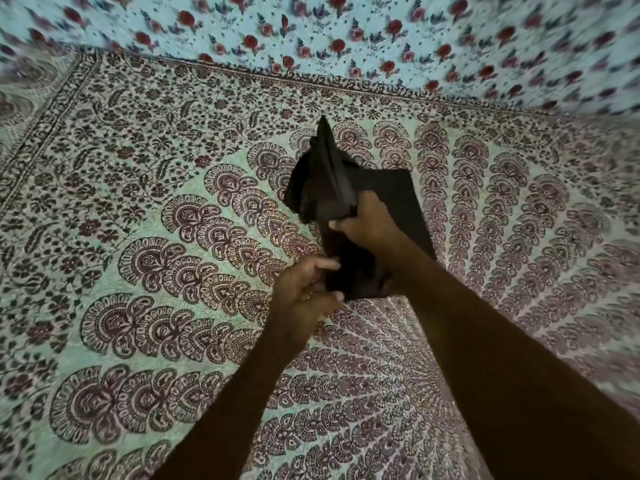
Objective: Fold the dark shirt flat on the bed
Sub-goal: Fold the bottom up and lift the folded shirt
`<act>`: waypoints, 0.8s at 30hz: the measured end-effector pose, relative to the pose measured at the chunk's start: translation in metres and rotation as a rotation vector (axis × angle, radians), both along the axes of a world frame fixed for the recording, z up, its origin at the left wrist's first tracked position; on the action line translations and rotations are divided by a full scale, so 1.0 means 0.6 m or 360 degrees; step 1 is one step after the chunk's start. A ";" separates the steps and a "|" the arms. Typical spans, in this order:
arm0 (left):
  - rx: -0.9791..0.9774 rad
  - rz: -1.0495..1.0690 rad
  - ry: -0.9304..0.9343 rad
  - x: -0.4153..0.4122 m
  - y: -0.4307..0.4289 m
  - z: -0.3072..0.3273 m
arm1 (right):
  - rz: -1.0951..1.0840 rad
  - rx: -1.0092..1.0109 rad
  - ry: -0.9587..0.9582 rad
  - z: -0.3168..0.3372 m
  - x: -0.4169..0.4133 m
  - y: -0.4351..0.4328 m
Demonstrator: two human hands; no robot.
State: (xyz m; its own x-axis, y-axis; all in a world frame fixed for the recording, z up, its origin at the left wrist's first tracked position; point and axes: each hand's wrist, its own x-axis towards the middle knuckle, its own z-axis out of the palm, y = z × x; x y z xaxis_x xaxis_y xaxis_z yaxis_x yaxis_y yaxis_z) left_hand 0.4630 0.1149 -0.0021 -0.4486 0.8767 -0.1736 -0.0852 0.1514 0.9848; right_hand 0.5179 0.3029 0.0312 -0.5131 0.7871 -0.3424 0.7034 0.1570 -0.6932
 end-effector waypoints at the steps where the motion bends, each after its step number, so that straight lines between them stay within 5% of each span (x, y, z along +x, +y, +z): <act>1: 0.0088 0.0095 -0.0132 0.001 -0.015 -0.002 | 0.0032 -0.0027 0.0102 0.017 0.022 -0.001; 9: -0.0399 0.0639 -0.0823 -0.017 -0.120 0.078 | 0.0299 -0.0309 0.0704 0.260 0.132 -0.126; 13: -0.0397 0.0936 -0.1362 -0.041 -0.212 0.097 | 0.0318 -0.0506 0.0952 0.317 0.146 -0.226; 19: -0.0067 0.1006 -0.1356 -0.061 -0.378 0.110 | 0.0341 -0.0619 0.0959 0.295 0.149 -0.359; 24: -0.0230 0.0882 -0.1003 -0.116 -0.564 0.085 | 0.0279 -0.0752 0.0823 0.237 0.131 -0.481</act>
State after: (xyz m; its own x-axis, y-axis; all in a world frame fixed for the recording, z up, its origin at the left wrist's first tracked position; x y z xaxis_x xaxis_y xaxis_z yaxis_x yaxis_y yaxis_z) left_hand 0.3937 -0.2237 0.0491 -0.5887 0.5089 -0.6281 -0.7098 0.0465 0.7028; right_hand 0.5964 0.0143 0.1732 -0.8066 0.5062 -0.3052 0.2591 -0.1613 -0.9523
